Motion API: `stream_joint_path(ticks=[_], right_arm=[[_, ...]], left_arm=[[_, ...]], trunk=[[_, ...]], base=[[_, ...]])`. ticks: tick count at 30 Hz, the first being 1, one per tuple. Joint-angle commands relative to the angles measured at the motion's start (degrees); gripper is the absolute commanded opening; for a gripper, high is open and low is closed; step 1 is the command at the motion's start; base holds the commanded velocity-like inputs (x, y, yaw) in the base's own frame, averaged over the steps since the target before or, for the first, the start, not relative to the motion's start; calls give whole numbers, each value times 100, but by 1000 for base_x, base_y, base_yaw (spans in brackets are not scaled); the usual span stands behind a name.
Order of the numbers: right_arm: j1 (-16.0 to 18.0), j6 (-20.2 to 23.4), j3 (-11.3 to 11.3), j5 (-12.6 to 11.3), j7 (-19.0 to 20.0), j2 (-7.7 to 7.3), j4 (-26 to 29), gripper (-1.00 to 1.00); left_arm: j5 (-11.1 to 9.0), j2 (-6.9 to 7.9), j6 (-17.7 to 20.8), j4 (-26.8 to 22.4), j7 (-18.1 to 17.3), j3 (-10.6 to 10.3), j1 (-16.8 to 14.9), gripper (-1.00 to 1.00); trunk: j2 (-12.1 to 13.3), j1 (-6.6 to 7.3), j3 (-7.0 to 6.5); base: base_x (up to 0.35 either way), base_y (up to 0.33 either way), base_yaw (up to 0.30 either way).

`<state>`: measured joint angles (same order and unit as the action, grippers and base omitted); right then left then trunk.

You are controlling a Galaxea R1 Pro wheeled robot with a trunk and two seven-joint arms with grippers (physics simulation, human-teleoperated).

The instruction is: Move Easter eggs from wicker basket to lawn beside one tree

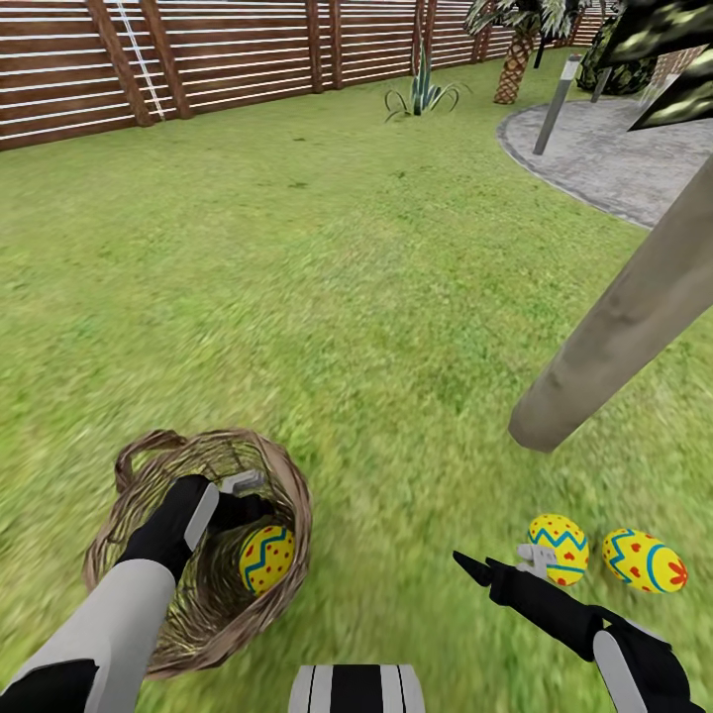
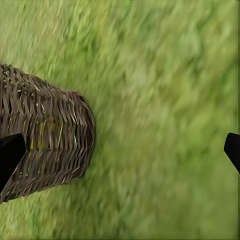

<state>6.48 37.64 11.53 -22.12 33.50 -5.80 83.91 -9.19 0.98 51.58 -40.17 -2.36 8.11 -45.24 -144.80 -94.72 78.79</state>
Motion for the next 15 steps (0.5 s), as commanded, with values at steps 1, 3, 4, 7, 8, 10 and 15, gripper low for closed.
stream_joint_path(ticks=[1, 3, 4, 7, 8, 10, 15], right_arm=[[3, 42, 4, -29, 7, 0, 2, 100], [3, 42, 2, -29, 8, 0, 2, 100], [3, 42, 1, -29, 8, 0, 2, 100], [3, 42, -1, -29, 8, 0, 2, 100], [3, 42, -1, -29, 8, 0, 2, 100], [3, 42, -1, -29, 8, 0, 2, 100], [3, 42, -2, -29, 8, 0, 2, 100]], left_arm=[[-4, -2, 27, -8, -17, 15, -2, 100], [-4, -2, 27, -11, -18, 15, -2, 100], [-4, -2, 27, -13, -18, 15, -2, 100], [-4, -2, 27, -16, -19, 15, -2, 100], [-4, -2, 27, -16, -19, 15, -2, 100], [-4, -2, 27, -10, -19, 15, -2, 100], [-4, 0, 27, -8, -21, 16, -2, 100]], trunk=[[-2, 1, 4], [-2, 1, 4], [-2, 1, 4], [-2, 1, 4], [-2, 1, 4], [-2, 1, 4], [-2, 1, 4]], base=[[17, -19, 0], [12, -14, 0], [7, -8, 0], [4, -5, 0], [2, -3, 0], [1, -1, 0], [0, 0, 0]])
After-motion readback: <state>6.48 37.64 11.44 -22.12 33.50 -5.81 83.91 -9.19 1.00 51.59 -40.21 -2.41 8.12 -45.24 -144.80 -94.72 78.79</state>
